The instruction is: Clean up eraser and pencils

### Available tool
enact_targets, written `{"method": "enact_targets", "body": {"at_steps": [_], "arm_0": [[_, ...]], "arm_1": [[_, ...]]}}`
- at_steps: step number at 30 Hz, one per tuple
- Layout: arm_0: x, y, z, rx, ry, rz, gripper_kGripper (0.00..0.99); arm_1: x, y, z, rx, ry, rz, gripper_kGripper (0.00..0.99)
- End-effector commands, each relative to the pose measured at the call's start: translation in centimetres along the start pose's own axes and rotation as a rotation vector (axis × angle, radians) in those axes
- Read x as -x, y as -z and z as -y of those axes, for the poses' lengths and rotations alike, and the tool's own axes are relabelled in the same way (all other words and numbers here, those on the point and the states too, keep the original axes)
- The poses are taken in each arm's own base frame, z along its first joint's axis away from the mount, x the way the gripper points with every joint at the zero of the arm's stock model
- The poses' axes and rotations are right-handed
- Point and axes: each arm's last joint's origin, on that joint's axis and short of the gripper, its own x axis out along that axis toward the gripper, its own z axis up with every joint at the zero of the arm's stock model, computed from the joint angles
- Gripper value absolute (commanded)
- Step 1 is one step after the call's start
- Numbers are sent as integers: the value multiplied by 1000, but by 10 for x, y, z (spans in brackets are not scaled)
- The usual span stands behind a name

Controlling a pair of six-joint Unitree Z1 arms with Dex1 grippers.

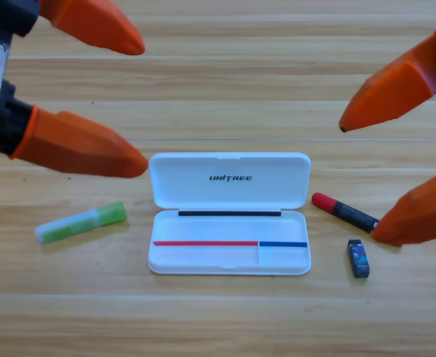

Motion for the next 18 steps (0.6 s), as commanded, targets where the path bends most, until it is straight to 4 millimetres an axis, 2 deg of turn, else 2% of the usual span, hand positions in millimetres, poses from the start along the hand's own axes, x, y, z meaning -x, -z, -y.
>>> {"method": "enact_targets", "body": {"at_steps": [1,6,8,12,14,18], "arm_0": [[-11,6,5,3,26,-36,990],[-10,8,6,4,23,-42,990],[-11,8,6,4,17,-45,990],[-8,10,4,21,-39,-53,990],[-2,12,0,74,-149,-70,990],[7,11,-11,119,-365,-107,990]], "arm_1": [[-25,9,3,-34,-41,-86,931],[-24,14,7,-101,3,-104,931],[-24,24,27,-222,95,-140,931],[-41,39,74,-440,240,-234,931],[-52,45,93,-529,311,-284,931],[-81,60,117,-631,376,-387,931]]}}
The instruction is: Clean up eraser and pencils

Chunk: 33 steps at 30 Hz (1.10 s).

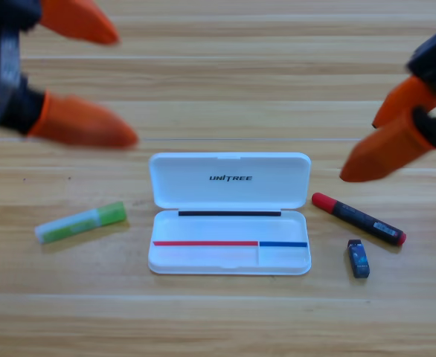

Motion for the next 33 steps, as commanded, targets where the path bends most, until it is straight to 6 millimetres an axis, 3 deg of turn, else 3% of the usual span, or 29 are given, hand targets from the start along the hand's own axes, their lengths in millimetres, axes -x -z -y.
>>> {"method": "enact_targets", "body": {"at_steps": [1,7,13,16,19,26,33], "arm_0": [[8,4,-10,47,-252,-44,990],[-1,22,-23,-23,-391,-185,990],[-23,55,-12,-208,-292,-304,976],[-50,74,-17,-299,-353,-459,962],[-53,89,-21,-336,-306,-490,956],[-81,117,-28,-339,-178,-600,939],[-96,168,-24,-351,-104,-669,922]], "arm_1": [[-77,0,52,-197,129,-224,931],[-115,8,63,-296,176,-332,963],[-137,23,71,-360,263,-397,983],[-142,31,73,-349,324,-416,983],[-150,41,74,-414,352,-436,983],[-157,48,74,-577,376,-415,986],[-178,44,71,-657,318,-395,948]]}}
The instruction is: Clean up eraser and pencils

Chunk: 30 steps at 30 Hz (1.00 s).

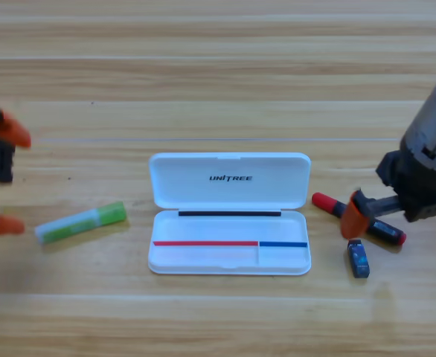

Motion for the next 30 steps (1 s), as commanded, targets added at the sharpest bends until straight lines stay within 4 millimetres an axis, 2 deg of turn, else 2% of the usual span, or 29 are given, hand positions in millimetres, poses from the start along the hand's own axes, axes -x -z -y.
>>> {"method": "enact_targets", "body": {"at_steps": [1,7,12,16,18,22,24,28,30], "arm_0": [[-39,30,12,3,72,-76,920],[-68,48,8,15,186,-108,917],[-86,44,5,-21,219,-109,919],[-100,35,-6,-29,249,-119,917],[-101,32,-12,-30,255,-114,917],[-89,25,-27,-10,244,-103,919],[-86,18,-37,-4,267,-91,919],[-89,6,-52,-6,321,-40,917],[-95,-1,-55,-28,379,-4,917]], "arm_1": [[-46,-5,-4,-62,17,-81,946],[-67,-5,-7,-122,54,-118,922],[-76,-4,-11,-145,64,-138,891],[-81,-2,-15,-145,70,-153,853],[-84,-2,-17,-147,69,-155,834],[-86,-1,-20,-153,64,-155,822],[-88,-1,-21,-158,64,-160,770],[-93,-1,-22,-164,68,-169,769],[-95,-1,-22,-165,74,-170,724]]}}
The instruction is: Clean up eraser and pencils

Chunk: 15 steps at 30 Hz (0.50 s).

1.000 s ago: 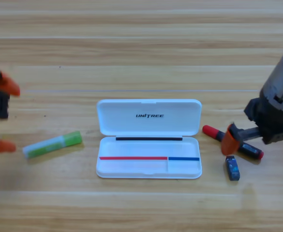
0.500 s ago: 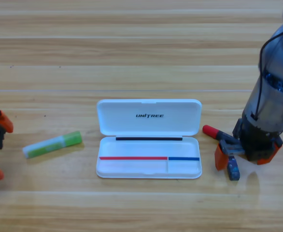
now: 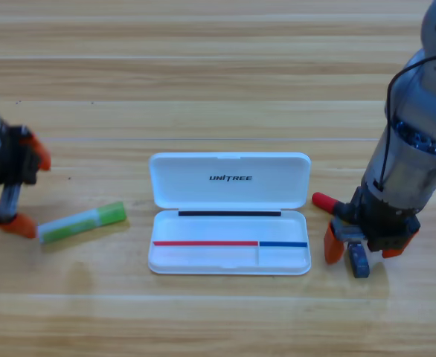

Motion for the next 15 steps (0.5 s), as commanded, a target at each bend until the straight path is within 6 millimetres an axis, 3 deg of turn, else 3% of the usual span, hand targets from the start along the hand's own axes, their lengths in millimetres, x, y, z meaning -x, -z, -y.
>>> {"method": "enact_targets", "body": {"at_steps": [1,9,12,15], "arm_0": [[-25,-12,-14,-32,158,39,917],[-38,-17,-18,-45,203,62,917],[-39,-20,-21,-45,205,69,917],[-41,-22,-23,-43,207,69,916]], "arm_1": [[-37,7,-7,18,54,-76,663],[-41,9,-6,27,50,-94,147],[-38,11,-6,38,37,-101,8],[-24,14,-5,66,15,-116,0]]}}
